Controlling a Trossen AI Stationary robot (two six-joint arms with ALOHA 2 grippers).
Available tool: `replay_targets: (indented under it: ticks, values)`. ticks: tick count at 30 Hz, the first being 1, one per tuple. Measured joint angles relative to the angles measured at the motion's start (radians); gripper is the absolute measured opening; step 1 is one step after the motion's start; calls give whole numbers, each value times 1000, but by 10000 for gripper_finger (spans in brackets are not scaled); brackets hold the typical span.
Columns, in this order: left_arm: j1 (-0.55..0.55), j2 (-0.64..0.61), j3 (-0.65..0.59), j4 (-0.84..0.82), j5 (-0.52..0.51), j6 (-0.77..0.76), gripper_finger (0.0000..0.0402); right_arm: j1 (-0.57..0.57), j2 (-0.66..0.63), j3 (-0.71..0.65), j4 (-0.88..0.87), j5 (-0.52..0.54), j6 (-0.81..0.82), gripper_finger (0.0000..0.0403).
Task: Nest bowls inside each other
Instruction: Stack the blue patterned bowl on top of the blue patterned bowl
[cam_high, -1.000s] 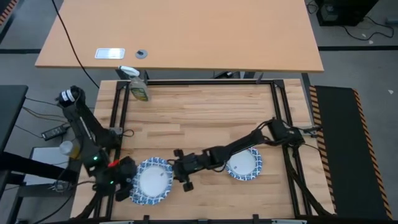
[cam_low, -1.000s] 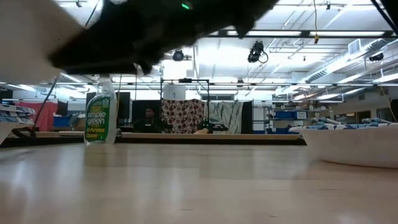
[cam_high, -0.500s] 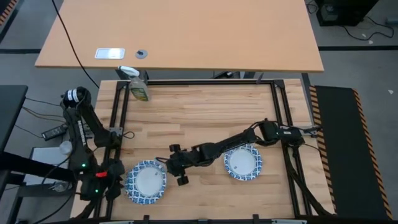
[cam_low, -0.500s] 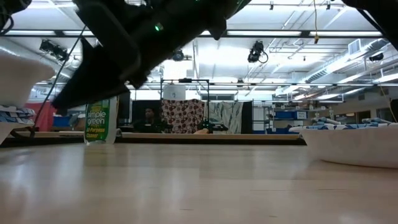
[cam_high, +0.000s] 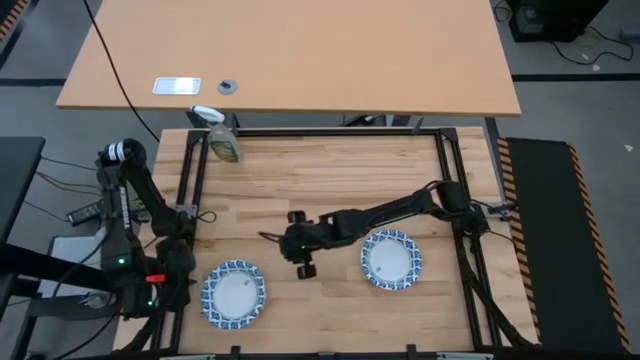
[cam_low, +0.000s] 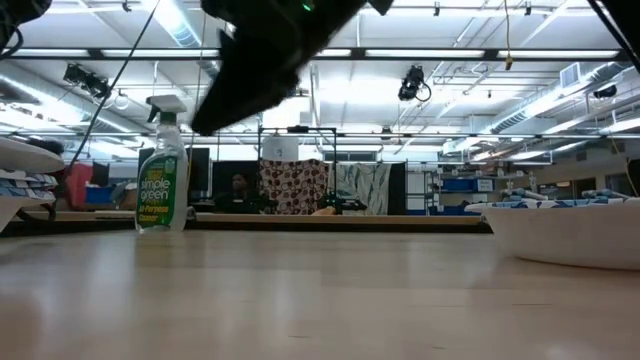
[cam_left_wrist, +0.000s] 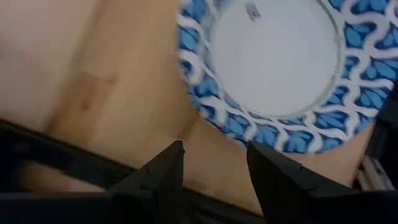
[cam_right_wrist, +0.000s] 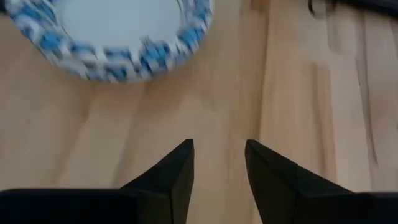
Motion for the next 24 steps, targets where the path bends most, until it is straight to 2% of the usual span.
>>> replay_targets:
  ticks: [4,6,8,11,16,20,24]
  values:
    - [3,-1,34,-52,-101,12,181,-1,-75,-110,-18,1,47,152]
    - [32,4,22,-48,-114,19,181,8,-117,-173,-16,2,72,152]
    - [79,15,-1,-20,-92,51,181,20,-166,-239,-27,20,85,152]
    - [164,26,-25,86,-71,184,181,40,-248,-324,-94,63,100,152]
    - [313,56,-26,260,-59,431,181,59,-397,-387,-306,132,188,153]
    - [395,121,-27,313,-26,559,181,61,-487,-448,-490,129,291,160]
    - [429,211,-27,353,42,640,181,50,-543,-565,-593,111,377,179]
